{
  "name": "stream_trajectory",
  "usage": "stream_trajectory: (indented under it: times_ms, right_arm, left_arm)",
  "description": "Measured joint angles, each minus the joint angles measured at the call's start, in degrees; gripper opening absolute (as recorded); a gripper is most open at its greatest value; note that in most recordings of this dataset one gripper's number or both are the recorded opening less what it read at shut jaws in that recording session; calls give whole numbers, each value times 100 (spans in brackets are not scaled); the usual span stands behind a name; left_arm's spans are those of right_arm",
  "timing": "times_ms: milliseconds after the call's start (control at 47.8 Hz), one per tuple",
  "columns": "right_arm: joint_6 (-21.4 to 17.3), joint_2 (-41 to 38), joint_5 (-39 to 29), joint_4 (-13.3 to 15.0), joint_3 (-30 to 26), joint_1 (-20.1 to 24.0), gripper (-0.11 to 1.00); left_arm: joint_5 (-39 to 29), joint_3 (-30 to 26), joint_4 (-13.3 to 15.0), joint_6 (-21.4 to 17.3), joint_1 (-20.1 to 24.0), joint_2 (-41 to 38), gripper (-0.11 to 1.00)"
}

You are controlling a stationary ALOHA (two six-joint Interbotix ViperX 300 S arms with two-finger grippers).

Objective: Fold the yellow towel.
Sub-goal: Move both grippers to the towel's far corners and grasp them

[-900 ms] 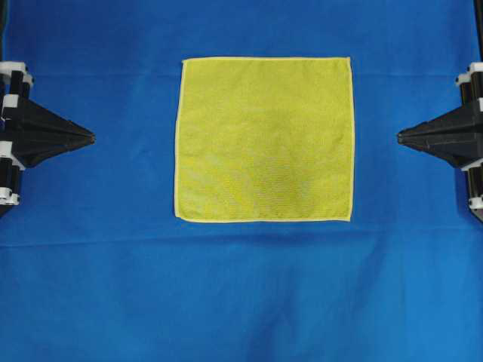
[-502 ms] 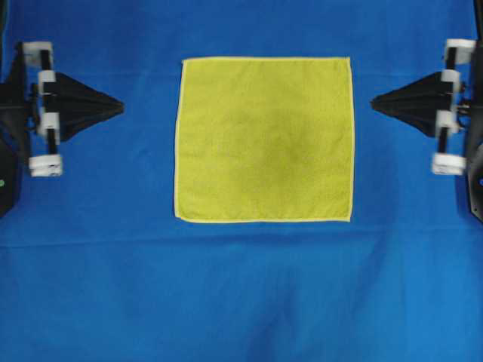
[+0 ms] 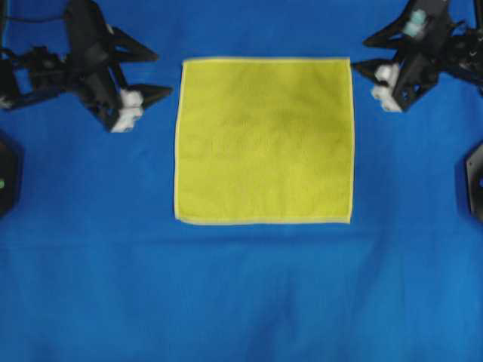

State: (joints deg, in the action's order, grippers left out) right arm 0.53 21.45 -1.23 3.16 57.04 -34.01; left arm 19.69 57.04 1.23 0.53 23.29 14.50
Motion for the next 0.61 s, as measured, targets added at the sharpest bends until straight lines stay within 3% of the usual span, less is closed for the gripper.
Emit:
stream_trajectory:
  times_ms: [126,293,607]
  right_arm:
    - [9,-677,176,158,-123,-229,54]
    - [9,-1503,501,272,-299,-439,55]
    - [26,-2320,721,308,-483,-483,54]
  left_arm:
    - [62,-325,0,-53,299,-747,84]
    - [114,-650,0,-97,606,-1538,84]
    - [246,-1037,0,-132,853,-2540,83]
